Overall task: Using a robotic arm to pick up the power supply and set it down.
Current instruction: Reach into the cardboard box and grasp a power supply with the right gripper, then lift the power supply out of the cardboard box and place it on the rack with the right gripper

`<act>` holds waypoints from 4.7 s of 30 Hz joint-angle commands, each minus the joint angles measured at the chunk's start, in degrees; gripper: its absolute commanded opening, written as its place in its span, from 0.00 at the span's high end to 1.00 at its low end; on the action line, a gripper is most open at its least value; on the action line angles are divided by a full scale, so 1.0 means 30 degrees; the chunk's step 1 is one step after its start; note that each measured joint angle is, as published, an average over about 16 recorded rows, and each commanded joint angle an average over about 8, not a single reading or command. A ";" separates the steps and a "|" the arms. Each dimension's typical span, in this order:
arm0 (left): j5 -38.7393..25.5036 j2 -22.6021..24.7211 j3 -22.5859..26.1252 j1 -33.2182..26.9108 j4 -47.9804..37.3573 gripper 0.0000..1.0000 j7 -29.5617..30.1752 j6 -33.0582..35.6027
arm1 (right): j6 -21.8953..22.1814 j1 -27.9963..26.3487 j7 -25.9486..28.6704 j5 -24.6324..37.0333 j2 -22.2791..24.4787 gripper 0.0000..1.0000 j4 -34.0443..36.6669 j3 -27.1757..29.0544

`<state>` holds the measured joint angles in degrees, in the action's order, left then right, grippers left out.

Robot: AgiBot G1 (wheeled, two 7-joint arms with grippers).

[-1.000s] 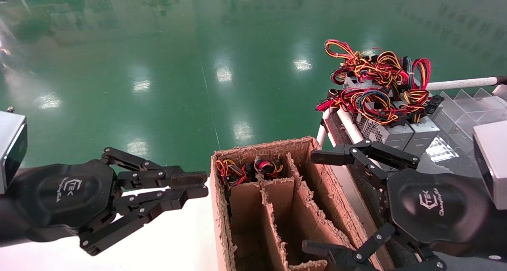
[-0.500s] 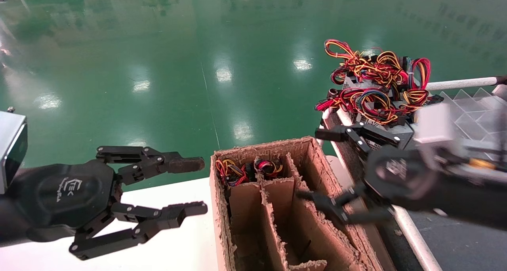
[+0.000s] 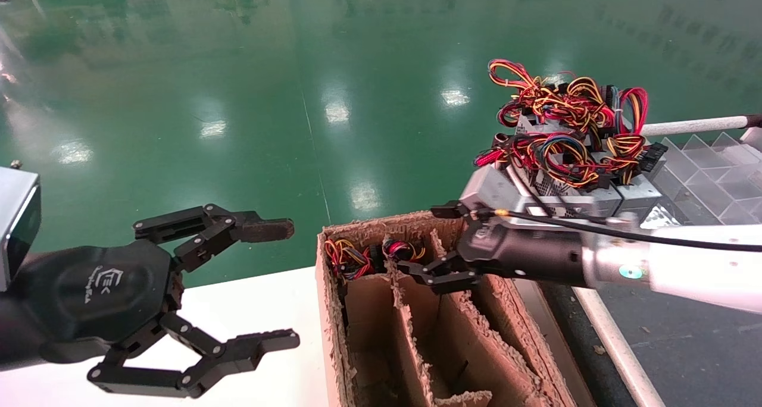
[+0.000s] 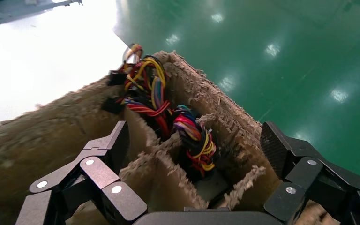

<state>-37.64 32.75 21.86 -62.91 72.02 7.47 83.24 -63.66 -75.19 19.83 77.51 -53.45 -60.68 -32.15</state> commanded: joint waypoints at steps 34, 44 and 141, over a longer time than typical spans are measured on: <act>0.0002 -0.0001 0.0003 -0.0001 0.0000 0.00 -0.0002 -0.0001 | 0.2061 0.0571 -0.2268 0.1265 -0.1938 1.00 0.1793 -0.0490; 0.0003 -0.0002 0.0004 -0.0001 0.0000 0.00 -0.0002 -0.0002 | 0.2457 0.0755 -0.2348 0.1396 -0.2066 1.00 0.1577 -0.0493; 0.0009 -0.0005 0.0014 -0.0004 0.0000 0.00 -0.0007 -0.0005 | -0.2003 -0.4439 -0.8244 -0.4860 0.9588 1.00 1.0396 0.7860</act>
<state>-37.61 32.74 21.90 -62.92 72.02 7.45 83.23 -69.41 -88.35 -4.91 62.85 -25.04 -29.66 -8.55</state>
